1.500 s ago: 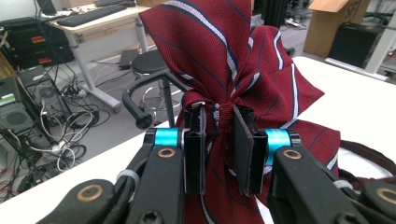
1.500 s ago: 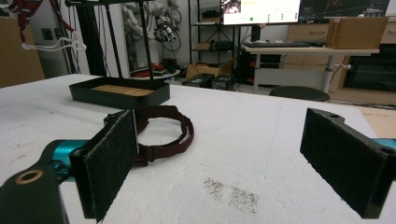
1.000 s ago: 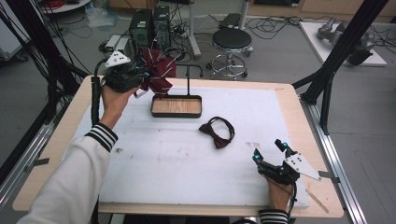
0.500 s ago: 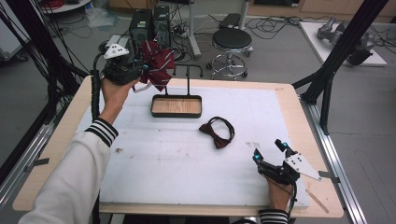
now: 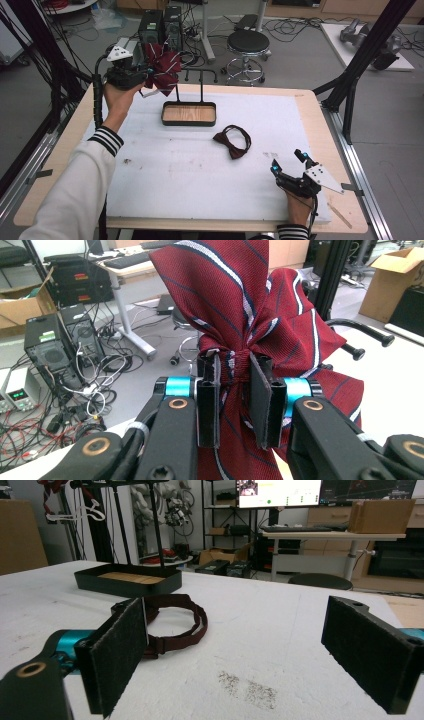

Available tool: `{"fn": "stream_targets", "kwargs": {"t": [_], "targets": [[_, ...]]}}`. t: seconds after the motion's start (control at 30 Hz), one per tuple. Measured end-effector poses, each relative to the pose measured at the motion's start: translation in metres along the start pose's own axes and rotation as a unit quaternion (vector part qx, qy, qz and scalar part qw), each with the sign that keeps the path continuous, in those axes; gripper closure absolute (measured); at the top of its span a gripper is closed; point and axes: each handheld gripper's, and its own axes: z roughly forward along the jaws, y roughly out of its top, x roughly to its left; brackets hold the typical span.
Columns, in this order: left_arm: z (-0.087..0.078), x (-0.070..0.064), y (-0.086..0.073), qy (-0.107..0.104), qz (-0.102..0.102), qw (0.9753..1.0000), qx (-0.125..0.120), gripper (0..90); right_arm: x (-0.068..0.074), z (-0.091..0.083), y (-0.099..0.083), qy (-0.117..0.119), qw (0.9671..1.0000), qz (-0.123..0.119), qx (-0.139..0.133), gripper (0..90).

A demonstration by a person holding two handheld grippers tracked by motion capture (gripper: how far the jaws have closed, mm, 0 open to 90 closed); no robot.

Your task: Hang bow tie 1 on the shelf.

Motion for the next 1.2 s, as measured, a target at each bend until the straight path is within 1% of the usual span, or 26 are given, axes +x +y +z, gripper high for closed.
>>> {"fn": "stream_targets", "kwargs": {"t": [0.13, 0.23, 0.3, 0.37, 0.43, 0.47, 0.5, 0.63, 0.67, 0.8, 0.97, 1.07, 1.13, 1.2], "targets": [[-0.002, 0.002, 0.0, 0.008, 0.001, 1.0, 0.001, 75.3, 0.0, 0.0, 0.0, 0.001, 1.0, -0.002, -0.001, 10.5], [-0.002, 0.004, -0.002, 0.017, 0.006, 0.9998, 0.011, 75.3, 0.0, 0.0, 0.0, 0.001, 1.0, -0.002, -0.001, 10.5], [-0.002, 0.005, -0.004, 0.019, 0.002, 0.9998, 0.008, 75.3, 0.0, 0.0, 0.0, 0.001, 1.0, -0.001, -0.001, 10.5], [-0.001, 0.007, -0.008, 0.014, -0.005, 0.9998, 0.01, 75.3, 0.0, 0.0, 0.0, 0.001, 1.0, -0.001, -0.001, 10.5], [0.002, 0.007, -0.013, 0.02, 0.004, 0.9995, 0.024, 75.3, 0.0, 0.0, 0.0, 0.001, 1.0, -0.002, -0.001, 10.5], [0.003, 0.007, -0.015, 0.02, 0.003, 0.9994, 0.027, 75.3, 0.0, 0.0, 0.0, 0.001, 1.0, -0.002, -0.001, 10.5], [0.005, 0.008, -0.018, 0.018, -0.002, 0.9995, 0.028, 75.3, 0.0, 0.0, 0.0, 0.001, 1.0, -0.002, -0.001, 10.5], [0.006, 0.009, -0.02, 0.019, 0.0, 0.9992, 0.034, 75.3, 0.0, 0.0, 0.0, 0.001, 1.0, -0.002, -0.001, 10.5], [0.006, 0.01, -0.022, 0.018, -0.003, 0.9992, 0.034, 75.3, 0.0, 0.0, 0.0, 0.001, 1.0, -0.002, -0.001, 10.5], [0.005, 0.011, -0.025, 0.021, -0.002, 0.999, 0.039, 75.2, 0.0, 0.0, 0.0, 0.0, 1.0, -0.002, -0.001, 10.5], [0.006, 0.012, -0.031, 0.017, -0.005, 0.9987, 0.047, 75.1, 0.0, 0.0, 0.0, 0.0, 1.0, -0.002, -0.001, 10.5], [0.007, 0.012, -0.032, 0.016, -0.006, 0.9986, 0.05, 74.8, 0.0, 0.0, 0.0, 0.0, 1.0, -0.003, -0.001, 10.5], [0.008, 0.012, -0.032, 0.011, -0.008, 0.9986, 0.051, 74.6, 0.0, 0.0, 0.0, 0.0, 1.0, -0.002, -0.001, 10.5], [0.009, 0.011, -0.033, 0.009, -0.005, 0.9985, 0.054, 74.4, 0.0, 0.0, 0.0, 0.0, 1.0, -0.002, -0.001, 10.5]]}}
